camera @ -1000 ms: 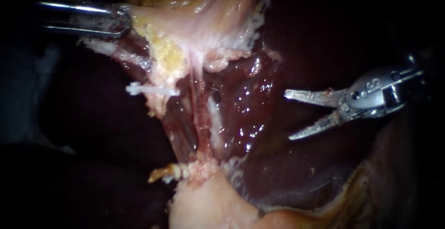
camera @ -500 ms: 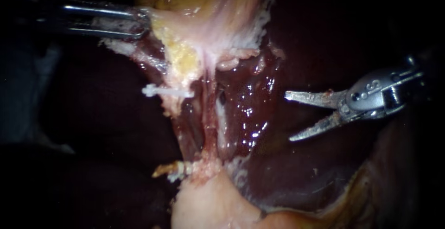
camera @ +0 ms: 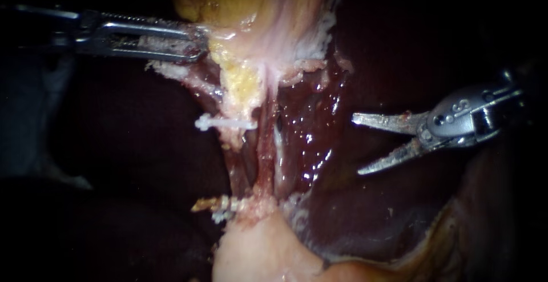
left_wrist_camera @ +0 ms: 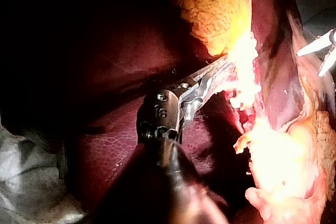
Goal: Go back from the cut left tube
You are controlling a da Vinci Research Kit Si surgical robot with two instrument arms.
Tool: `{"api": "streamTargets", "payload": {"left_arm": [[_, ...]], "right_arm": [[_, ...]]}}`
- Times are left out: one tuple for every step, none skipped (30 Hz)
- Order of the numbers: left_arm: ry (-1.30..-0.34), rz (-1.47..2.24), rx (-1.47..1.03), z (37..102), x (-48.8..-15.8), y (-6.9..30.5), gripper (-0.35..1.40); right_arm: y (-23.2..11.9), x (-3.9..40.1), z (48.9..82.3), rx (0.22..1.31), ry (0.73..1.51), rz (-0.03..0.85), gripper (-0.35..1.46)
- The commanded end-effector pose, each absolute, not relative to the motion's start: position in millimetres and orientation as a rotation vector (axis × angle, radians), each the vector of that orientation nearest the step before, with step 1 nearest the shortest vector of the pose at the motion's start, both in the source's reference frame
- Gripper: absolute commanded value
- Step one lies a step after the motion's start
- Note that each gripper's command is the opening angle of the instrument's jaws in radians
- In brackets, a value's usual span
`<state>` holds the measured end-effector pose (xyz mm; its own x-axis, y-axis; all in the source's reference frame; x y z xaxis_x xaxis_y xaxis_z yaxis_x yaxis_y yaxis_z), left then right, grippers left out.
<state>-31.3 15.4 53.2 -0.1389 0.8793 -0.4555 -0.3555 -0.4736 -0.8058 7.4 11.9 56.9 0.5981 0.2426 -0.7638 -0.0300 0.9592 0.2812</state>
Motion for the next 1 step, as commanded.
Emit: {"api": "streamTargets", "payload": {"left_arm": [[-0.668, 1.754, -1.216, 53.1, -31.1, 15.5, -0.35]], "right_arm": [[12.0, 7.5, 56.9, 0.265, 0.926, 0.155, 1.44]]}}
